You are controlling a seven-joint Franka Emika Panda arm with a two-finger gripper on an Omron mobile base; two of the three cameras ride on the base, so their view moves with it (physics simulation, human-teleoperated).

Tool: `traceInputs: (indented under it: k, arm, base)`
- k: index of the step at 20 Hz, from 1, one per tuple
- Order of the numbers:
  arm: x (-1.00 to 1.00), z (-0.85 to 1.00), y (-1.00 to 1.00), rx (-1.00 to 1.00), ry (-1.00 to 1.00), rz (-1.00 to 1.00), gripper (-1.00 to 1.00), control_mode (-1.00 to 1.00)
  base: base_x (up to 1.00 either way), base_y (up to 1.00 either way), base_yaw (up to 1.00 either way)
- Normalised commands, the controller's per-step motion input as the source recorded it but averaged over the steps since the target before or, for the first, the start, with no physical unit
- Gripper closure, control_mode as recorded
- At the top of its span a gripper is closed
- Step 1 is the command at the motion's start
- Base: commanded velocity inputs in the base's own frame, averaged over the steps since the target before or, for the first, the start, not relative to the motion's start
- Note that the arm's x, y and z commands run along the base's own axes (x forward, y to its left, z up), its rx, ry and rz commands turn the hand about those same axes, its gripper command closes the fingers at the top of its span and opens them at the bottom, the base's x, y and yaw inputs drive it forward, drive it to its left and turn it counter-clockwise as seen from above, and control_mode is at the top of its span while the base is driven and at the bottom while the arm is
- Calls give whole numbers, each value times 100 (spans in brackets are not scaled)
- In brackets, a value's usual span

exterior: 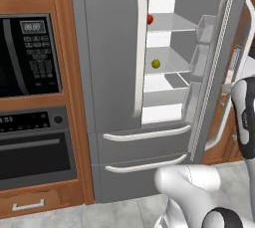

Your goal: Retrieve the apple and pear from the fridge and place them into the bowl on the dining table.

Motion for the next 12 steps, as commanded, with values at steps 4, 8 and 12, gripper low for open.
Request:
traceInputs:
  k: [4,8,12]
  arm:
    - [-100,82,33,-16,-42,0,100,-100]
    - [-100,90,79,-27,-34,0,100,-100]
    - [-64,76,78,-25,16,-1,100,-100]
  base:
    - [0,0,0]
    - [0,0,0]
    - [0,0,0]
